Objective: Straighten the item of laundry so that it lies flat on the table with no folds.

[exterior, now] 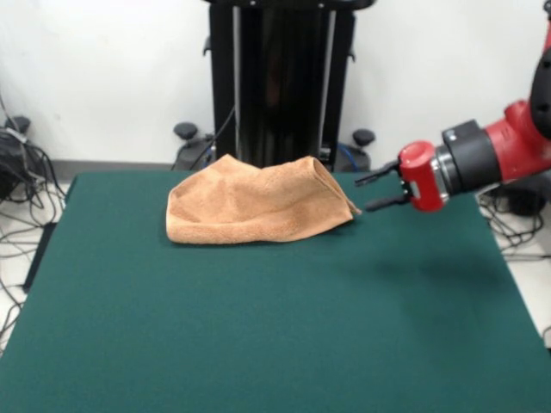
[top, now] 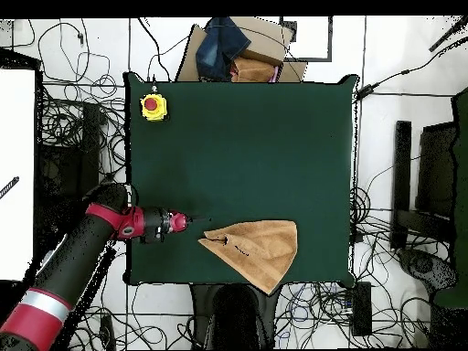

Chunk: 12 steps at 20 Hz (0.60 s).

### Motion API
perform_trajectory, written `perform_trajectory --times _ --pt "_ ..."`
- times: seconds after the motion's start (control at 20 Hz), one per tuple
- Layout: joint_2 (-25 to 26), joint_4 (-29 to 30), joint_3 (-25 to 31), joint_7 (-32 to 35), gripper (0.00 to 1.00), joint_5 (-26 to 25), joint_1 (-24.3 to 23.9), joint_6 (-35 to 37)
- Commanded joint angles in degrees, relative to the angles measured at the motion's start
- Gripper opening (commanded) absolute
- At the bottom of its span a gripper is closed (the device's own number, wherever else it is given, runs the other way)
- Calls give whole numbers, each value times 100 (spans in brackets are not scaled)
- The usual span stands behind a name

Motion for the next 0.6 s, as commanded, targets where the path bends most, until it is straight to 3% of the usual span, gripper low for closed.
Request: perform_trajectory --times 0.05,0.3,0.6 --pt "333 379 720 1221 100 165 -54 154" --pt "822 82 577 1607 100 225 59 317" --pt "921 246 617 1677 100 293 166 208"
